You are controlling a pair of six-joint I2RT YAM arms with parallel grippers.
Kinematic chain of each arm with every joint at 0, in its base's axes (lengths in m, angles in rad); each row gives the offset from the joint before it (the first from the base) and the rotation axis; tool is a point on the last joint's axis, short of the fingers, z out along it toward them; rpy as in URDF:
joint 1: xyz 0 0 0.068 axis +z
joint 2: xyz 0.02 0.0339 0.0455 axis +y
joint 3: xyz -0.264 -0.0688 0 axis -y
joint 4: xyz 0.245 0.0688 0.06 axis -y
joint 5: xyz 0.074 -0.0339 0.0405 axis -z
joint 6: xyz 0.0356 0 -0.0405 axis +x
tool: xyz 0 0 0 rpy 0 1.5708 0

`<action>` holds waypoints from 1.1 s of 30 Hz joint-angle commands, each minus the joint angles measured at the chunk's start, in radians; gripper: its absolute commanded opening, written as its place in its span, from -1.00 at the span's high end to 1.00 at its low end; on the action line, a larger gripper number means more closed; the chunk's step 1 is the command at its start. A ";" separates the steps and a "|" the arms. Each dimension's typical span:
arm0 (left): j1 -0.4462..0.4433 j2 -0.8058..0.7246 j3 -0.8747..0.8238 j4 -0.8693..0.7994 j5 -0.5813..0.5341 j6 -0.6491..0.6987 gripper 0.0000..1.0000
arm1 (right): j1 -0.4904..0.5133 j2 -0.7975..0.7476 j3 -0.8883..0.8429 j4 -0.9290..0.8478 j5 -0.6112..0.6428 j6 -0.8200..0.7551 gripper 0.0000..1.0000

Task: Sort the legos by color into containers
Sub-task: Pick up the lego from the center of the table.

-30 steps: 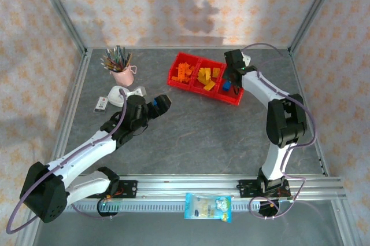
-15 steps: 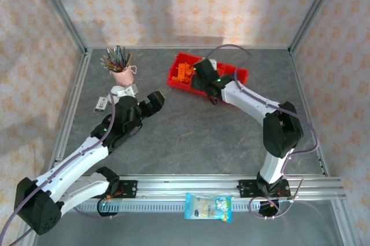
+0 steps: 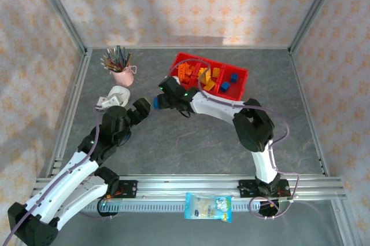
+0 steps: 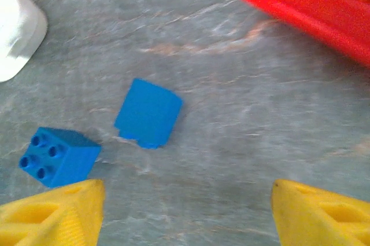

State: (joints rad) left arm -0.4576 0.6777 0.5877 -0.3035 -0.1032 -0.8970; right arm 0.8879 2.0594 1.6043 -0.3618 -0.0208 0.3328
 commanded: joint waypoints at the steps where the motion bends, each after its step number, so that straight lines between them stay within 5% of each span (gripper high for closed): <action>1: 0.021 -0.043 -0.015 -0.076 -0.057 -0.017 -0.98 | 0.014 0.067 0.100 -0.011 -0.002 0.035 -0.52; 11: 0.057 -0.060 -0.018 -0.091 -0.043 0.000 -0.98 | 0.015 0.308 0.379 -0.140 0.062 0.129 -0.54; 18: 0.063 -0.025 -0.020 -0.062 -0.015 0.006 -0.98 | 0.015 0.362 0.426 -0.179 0.131 0.184 -0.41; 33: 0.068 -0.014 -0.035 -0.025 0.009 0.001 -0.99 | 0.002 0.325 0.324 -0.132 0.100 0.133 0.27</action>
State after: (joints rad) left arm -0.3988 0.6636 0.5621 -0.3580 -0.1097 -0.9077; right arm 0.8993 2.4020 1.9446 -0.4988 0.0944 0.5018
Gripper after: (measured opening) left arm 0.992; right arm 0.378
